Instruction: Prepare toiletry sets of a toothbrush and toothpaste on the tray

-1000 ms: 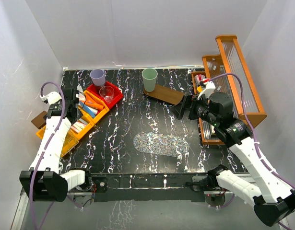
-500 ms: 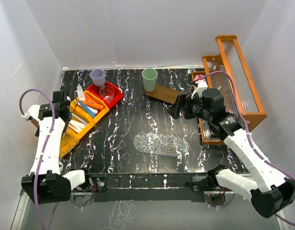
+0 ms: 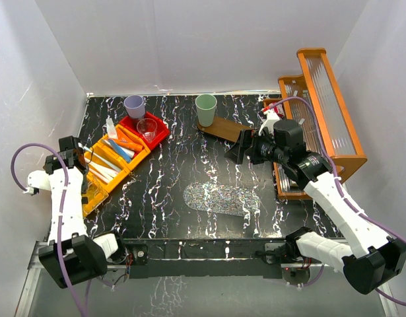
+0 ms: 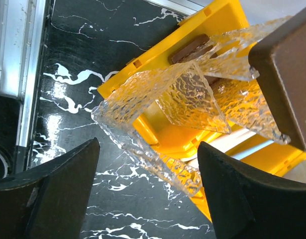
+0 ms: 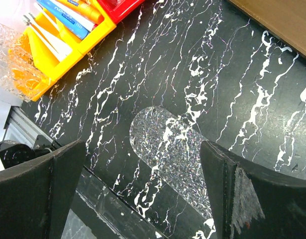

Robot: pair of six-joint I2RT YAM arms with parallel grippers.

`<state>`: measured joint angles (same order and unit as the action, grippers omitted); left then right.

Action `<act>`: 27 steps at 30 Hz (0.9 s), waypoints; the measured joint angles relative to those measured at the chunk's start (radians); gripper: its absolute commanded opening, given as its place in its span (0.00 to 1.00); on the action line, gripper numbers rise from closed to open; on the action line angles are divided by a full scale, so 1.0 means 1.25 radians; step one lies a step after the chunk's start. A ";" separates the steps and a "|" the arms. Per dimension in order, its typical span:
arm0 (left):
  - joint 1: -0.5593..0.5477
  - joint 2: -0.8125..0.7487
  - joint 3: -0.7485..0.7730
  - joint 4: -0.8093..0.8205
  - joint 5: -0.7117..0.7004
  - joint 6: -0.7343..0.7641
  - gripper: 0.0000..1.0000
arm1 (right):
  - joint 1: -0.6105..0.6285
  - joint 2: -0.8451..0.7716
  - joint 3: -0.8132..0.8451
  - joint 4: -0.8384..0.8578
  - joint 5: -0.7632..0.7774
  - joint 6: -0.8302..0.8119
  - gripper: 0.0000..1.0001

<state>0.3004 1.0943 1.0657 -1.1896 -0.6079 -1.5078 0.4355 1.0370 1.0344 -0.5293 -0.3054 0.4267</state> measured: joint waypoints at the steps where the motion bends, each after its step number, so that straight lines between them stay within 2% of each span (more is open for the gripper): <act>1: 0.010 0.008 -0.003 0.011 0.005 0.000 0.74 | 0.000 0.000 0.000 0.000 -0.001 0.002 0.98; 12: 0.086 0.047 -0.053 0.090 0.077 0.017 0.55 | 0.000 -0.001 0.000 0.000 -0.005 0.013 0.99; 16: 0.101 0.059 -0.054 0.086 0.098 0.019 0.42 | 0.000 -0.001 0.000 0.001 -0.007 0.014 0.98; 19: 0.105 0.067 -0.059 0.091 0.115 0.013 0.41 | 0.000 -0.001 0.000 0.002 -0.007 0.014 0.98; 22: 0.106 0.071 -0.065 0.096 0.128 0.006 0.32 | 0.000 -0.001 -0.001 0.002 -0.006 0.014 0.98; 27: 0.110 0.052 -0.069 0.090 0.143 -0.003 0.26 | 0.000 -0.001 -0.001 0.002 -0.006 0.013 0.98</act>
<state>0.4377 1.1599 0.9798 -1.0767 -0.4294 -1.5112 0.4355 1.0355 1.0328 -0.5262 -0.3126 0.4427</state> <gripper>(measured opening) 0.304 0.983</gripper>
